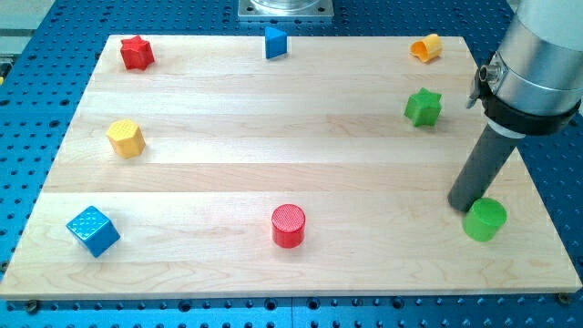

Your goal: Place your arm at the bottom right of the green circle

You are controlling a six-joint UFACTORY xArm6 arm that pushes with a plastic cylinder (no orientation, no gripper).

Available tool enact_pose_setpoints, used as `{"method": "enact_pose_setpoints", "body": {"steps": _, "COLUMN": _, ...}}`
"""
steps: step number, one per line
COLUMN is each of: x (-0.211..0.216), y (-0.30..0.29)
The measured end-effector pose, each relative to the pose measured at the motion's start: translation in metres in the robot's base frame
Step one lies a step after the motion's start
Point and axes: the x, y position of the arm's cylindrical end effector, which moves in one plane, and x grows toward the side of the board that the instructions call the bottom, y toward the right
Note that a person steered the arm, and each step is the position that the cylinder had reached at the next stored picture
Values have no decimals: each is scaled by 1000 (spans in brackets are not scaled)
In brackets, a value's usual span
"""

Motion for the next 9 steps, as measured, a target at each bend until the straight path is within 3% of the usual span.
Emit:
{"method": "enact_pose_setpoints", "body": {"steps": 5, "x": -17, "y": -11}}
{"method": "enact_pose_setpoints", "body": {"steps": 6, "x": -43, "y": 49}}
{"method": "enact_pose_setpoints", "body": {"steps": 7, "x": -39, "y": 137}}
{"method": "enact_pose_setpoints", "body": {"steps": 9, "x": 96, "y": 81}}
